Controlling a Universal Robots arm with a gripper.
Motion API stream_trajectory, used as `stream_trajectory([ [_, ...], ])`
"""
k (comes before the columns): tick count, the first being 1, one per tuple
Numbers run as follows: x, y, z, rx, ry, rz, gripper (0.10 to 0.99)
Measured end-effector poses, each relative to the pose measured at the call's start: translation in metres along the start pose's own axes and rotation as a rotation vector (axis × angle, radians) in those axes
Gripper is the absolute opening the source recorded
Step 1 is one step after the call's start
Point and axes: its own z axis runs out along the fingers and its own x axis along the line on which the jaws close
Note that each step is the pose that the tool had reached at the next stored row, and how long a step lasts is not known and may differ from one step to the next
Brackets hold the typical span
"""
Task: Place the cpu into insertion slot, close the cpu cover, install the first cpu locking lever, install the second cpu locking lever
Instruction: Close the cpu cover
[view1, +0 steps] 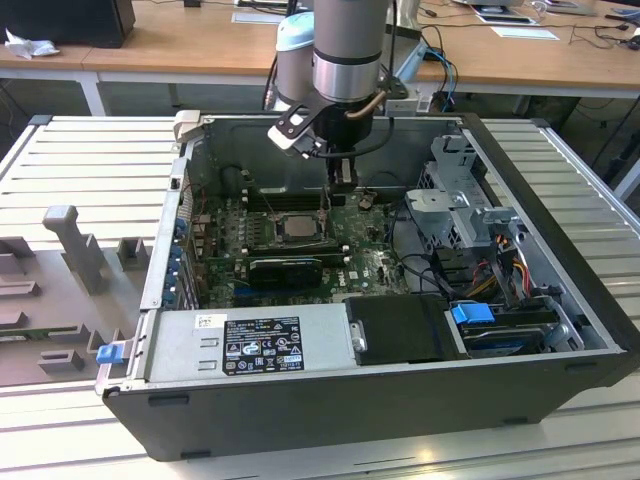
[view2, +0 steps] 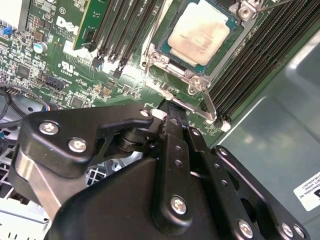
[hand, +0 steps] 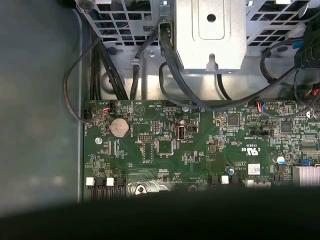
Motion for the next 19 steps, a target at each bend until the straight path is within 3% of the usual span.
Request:
stream_trajectory([
  [8,0.0000,-0.0038,-0.0001,0.000,0.0000,0.000,0.106],
  [19,-0.0001,-0.0142,-0.0003,0.000,0.0000,0.000,0.106],
])
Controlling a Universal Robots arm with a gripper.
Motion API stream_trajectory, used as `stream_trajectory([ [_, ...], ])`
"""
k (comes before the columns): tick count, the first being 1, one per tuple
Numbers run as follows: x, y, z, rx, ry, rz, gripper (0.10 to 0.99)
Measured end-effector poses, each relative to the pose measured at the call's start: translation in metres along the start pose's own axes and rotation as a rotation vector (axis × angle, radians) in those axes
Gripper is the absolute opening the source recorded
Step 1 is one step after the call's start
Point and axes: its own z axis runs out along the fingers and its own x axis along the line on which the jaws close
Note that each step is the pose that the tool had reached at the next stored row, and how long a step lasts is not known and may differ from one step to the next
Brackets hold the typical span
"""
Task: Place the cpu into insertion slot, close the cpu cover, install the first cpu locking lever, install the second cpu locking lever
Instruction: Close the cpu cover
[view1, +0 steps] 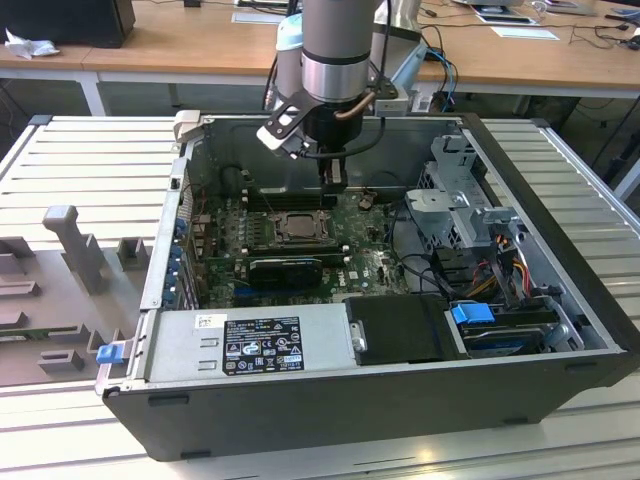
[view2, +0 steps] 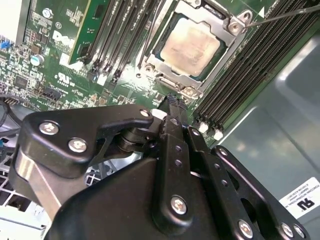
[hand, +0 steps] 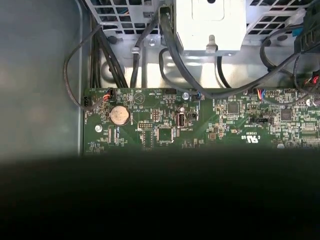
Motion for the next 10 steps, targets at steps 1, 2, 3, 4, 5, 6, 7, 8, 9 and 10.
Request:
stream_trajectory([
  [1,0.0000,-0.0017,0.0001,0.000,0.0002,0.000,0.106],
  [2,0.0000,-0.0037,0.0007,0.000,0.0005,0.000,0.106],
  [3,-0.0001,-0.0051,0.0034,0.000,0.0001,0.000,0.106],
  [4,-0.0002,-0.0064,0.0071,0.000,0.0003,-0.004,0.106],
  [5,-0.0002,-0.0070,0.0099,0.001,0.0009,-0.008,0.106],
  [6,-0.0002,-0.0072,0.0103,0.005,0.0006,-0.009,0.106],
  [7,-0.0002,-0.0072,0.0103,0.007,0.0005,-0.008,0.106],
  [8,-0.0002,-0.0073,0.0104,0.008,0.0006,-0.008,0.106],
  [9,-0.0002,-0.0076,0.0105,0.009,0.0009,-0.008,0.106],
  [10,-0.0002,-0.0081,0.0105,0.009,0.0008,-0.008,0.106],
])
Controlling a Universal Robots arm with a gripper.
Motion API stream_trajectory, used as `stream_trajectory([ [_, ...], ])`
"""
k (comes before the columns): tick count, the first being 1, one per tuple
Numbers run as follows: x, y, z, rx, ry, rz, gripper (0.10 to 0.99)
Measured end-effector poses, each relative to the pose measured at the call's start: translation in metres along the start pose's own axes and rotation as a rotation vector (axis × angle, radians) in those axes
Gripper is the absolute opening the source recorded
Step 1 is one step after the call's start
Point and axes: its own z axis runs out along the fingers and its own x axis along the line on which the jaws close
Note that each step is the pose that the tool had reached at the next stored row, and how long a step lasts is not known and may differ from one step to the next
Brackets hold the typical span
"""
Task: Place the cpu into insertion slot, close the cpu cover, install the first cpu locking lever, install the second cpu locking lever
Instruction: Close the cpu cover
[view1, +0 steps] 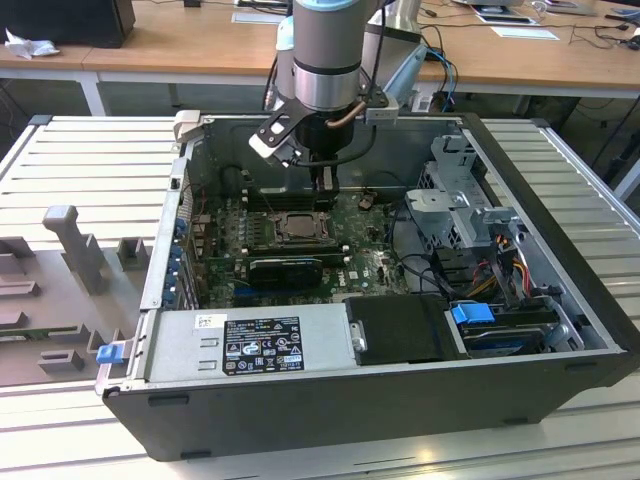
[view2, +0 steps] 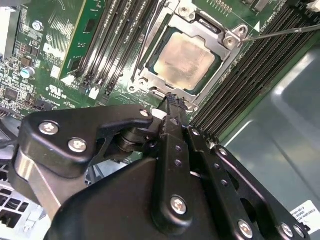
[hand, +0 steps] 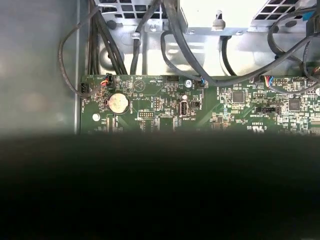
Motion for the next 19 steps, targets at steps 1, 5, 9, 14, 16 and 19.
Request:
stream_trajectory([
  [1,0.0000,-0.0009,0.0000,0.000,0.0001,0.000,0.106],
  [5,0.0000,-0.0077,0.0002,0.000,0.0002,0.000,0.106],
  [9,-0.0001,-0.0199,0.0069,0.000,0.0001,-0.001,0.106],
  [14,0.0004,-0.0247,0.0081,0.000,0.0000,-0.001,0.106],
  [16,0.0005,-0.0270,0.0081,0.000,0.0001,-0.001,0.106],
  [19,0.0004,-0.0292,0.0080,0.000,0.0001,-0.001,0.106],
])
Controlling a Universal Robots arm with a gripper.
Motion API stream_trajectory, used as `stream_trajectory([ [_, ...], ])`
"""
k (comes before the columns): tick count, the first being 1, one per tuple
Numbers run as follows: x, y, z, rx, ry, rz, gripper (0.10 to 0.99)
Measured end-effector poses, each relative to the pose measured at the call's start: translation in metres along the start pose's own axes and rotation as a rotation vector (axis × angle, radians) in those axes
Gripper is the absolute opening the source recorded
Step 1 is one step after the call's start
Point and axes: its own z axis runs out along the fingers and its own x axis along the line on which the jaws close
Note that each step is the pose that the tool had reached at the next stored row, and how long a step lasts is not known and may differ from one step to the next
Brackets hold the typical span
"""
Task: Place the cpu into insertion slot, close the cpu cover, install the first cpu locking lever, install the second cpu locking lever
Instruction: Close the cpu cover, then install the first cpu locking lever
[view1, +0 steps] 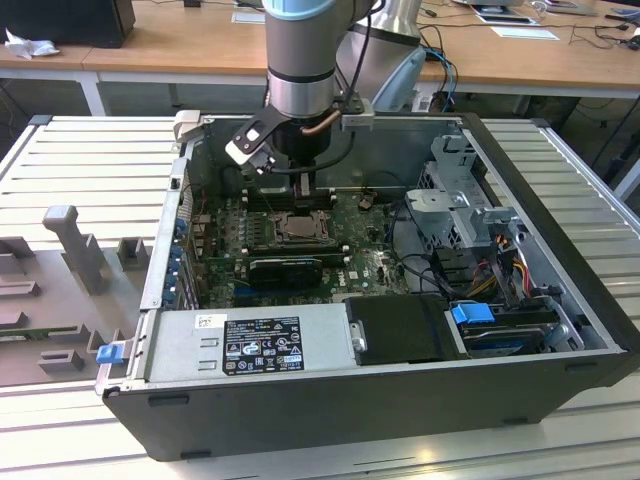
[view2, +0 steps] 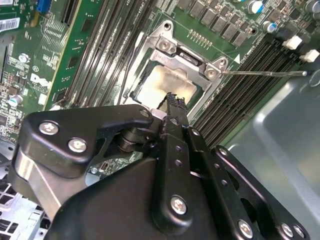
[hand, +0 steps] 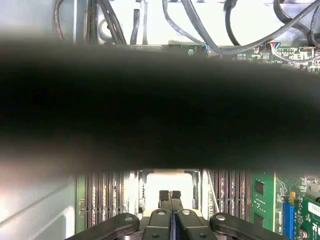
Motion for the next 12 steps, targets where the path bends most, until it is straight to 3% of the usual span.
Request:
stream_trajectory([
  [6,-0.0001,-0.0026,-0.0005,0.000,-0.0002,0.000,0.106],
  [12,0.0002,-0.0019,-0.0165,0.000,-0.0001,0.000,0.106],
])
